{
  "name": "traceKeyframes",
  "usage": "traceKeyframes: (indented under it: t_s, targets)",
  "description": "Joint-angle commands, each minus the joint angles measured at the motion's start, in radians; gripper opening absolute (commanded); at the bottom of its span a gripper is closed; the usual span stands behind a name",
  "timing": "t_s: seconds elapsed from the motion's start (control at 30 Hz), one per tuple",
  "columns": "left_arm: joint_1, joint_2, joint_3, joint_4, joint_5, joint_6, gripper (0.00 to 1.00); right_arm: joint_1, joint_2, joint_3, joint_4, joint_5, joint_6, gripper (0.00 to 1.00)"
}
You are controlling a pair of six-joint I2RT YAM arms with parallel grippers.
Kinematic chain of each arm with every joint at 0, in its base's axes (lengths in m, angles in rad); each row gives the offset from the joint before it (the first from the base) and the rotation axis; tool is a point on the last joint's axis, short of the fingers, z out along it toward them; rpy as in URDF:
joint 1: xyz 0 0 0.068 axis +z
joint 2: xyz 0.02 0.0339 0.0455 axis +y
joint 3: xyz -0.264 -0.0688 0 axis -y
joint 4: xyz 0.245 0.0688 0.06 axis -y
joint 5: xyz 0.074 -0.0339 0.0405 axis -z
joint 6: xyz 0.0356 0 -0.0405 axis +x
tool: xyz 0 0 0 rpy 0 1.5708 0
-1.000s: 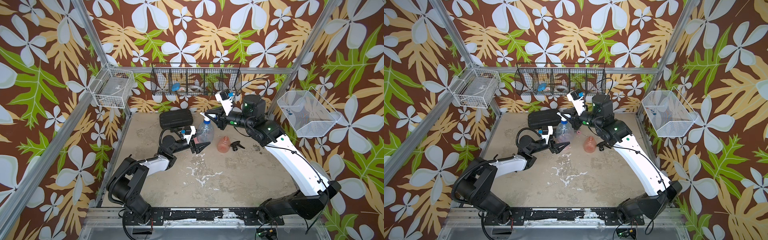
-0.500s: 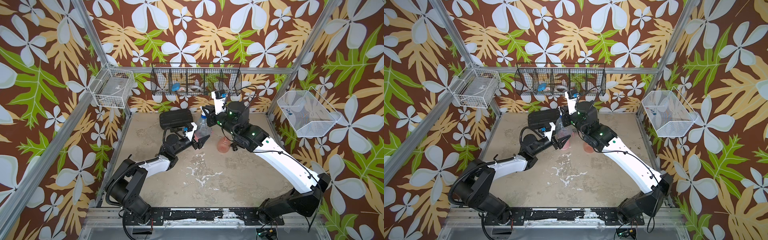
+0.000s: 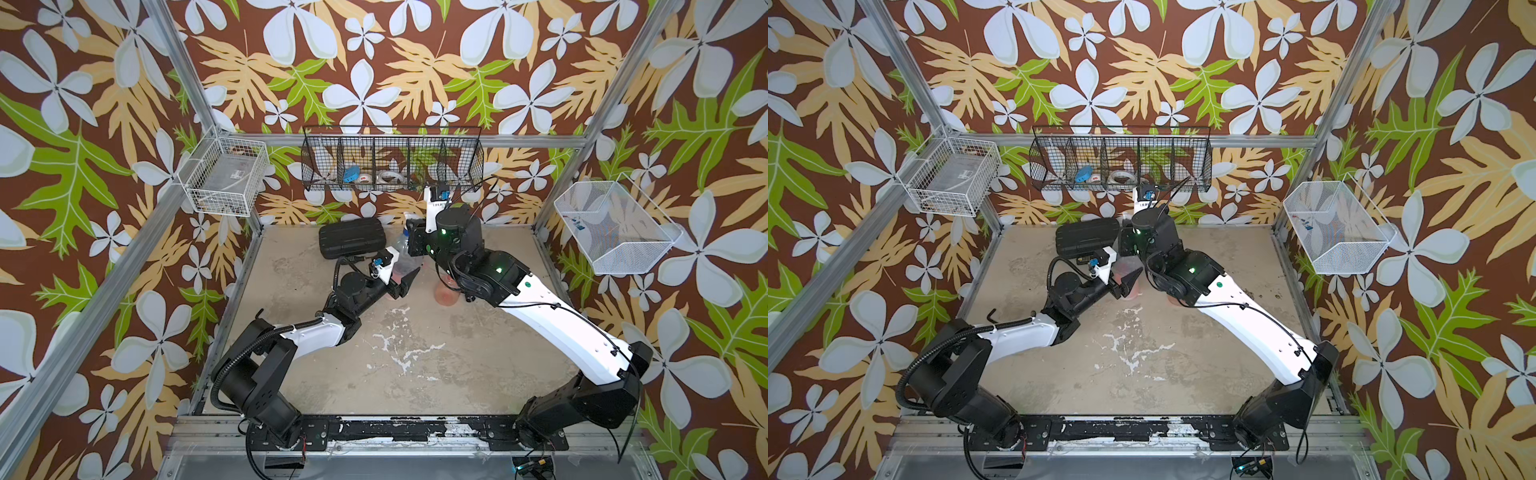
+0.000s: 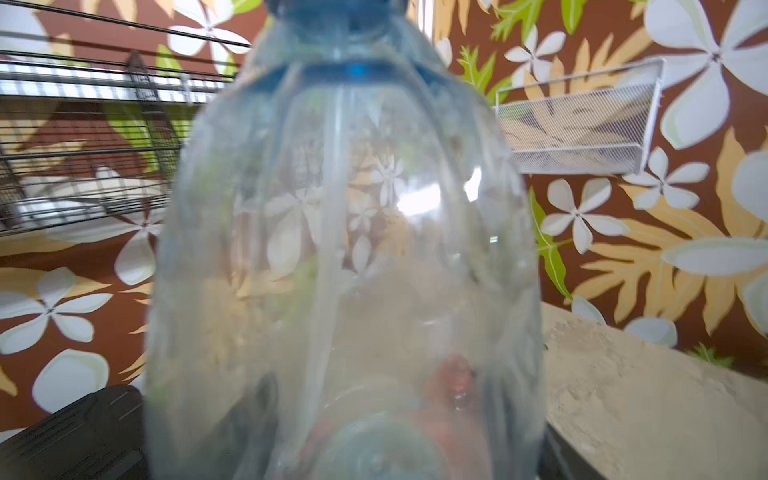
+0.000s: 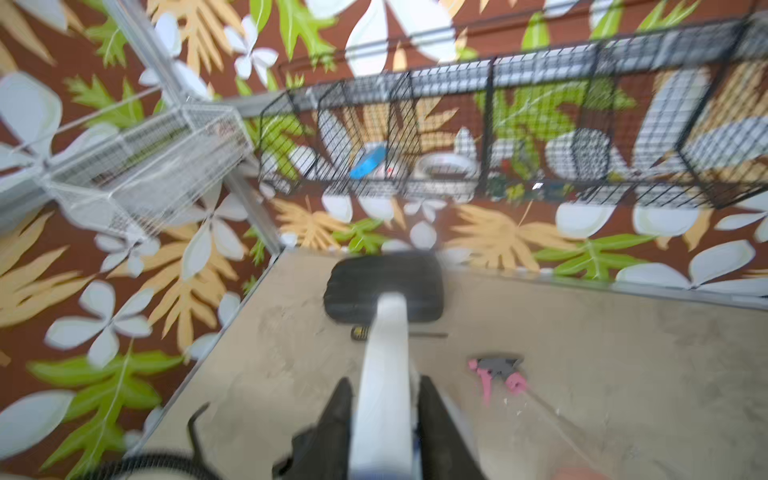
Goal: Attach spray nozzles to spray bottles
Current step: Screw the spray nozzle on the spray bottle.
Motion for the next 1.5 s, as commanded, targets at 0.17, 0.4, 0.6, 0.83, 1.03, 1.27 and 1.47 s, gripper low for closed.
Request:
traceKeyframes:
  t_s: [0.17,0.4,0.6,0.83,1.03,1.27,1.47]
  targets:
    - [0.02,0.0,-0.004,0.067,0.049,-0.04,0.5,-0.086,-0.145,-0.104,0.022,-0.345,-0.16,0.65]
    - [0.025,0.012,0.014,0.061,0.077,-0.062,0.5,-0.126,-0.201,-0.182,0.123,-0.527,-0.205,0.56]
    - [0.025,0.024,0.023,0.062,0.097,-0.081,0.49,-0.124,-0.115,-0.108,0.134,-0.635,-0.167,0.5]
    - [0.025,0.018,0.03,0.05,0.105,-0.084,0.49,-0.117,0.005,0.004,0.141,-0.681,-0.137,0.48]
    - [0.025,0.018,0.029,0.035,0.101,-0.06,0.49,-0.114,-0.036,0.019,0.078,-0.692,-0.171,0.51]
    - [0.025,0.031,0.032,0.05,0.092,-0.074,0.49,-0.162,-0.196,-0.167,0.205,-0.549,-0.194,0.7]
    - [0.025,0.028,0.04,0.05,0.099,-0.091,0.49,-0.196,-0.163,-0.169,0.21,-0.589,-0.179,0.73]
